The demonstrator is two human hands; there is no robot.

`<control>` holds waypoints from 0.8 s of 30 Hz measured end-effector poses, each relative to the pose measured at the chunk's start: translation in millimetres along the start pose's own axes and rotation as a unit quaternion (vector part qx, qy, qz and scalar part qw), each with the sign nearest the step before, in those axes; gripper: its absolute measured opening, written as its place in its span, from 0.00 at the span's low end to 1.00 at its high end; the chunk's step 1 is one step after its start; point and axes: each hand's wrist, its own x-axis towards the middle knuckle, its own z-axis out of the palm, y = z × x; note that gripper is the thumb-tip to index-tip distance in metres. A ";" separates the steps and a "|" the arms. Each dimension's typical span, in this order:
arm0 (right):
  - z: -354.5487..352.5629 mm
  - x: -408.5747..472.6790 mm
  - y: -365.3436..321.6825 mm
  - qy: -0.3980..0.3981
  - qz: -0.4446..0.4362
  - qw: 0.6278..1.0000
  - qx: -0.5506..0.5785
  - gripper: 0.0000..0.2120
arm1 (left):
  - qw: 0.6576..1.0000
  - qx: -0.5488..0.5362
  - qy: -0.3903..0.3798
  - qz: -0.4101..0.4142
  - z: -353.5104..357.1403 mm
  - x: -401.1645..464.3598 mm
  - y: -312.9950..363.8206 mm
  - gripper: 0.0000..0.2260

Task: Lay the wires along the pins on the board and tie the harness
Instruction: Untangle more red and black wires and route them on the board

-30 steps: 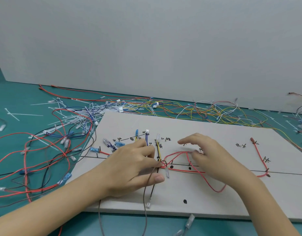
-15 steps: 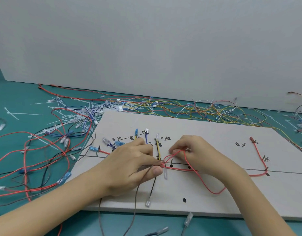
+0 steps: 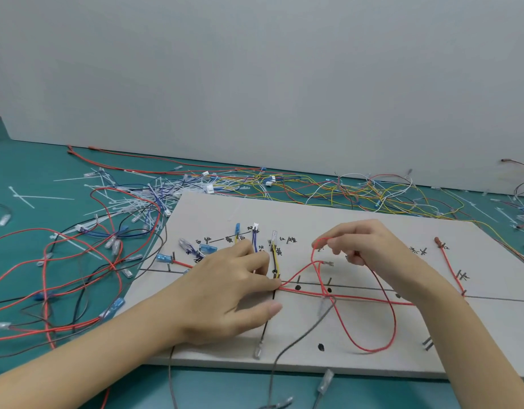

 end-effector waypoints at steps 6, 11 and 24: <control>6.8 -0.3 5.5 0.063 0.003 0.997 -0.046 0.13 | 0.997 0.043 0.058 0.016 6.4 2.1 0.4 0.13; 15.4 -5.4 4.3 -0.037 0.055 0.993 -0.095 0.20 | 0.997 0.005 0.070 0.012 12.5 4.8 -9.5 0.12; 23.0 12.7 -5.2 -0.001 0.154 0.984 -0.090 0.12 | 0.962 -0.221 0.127 -0.097 15.1 12.1 -20.0 0.04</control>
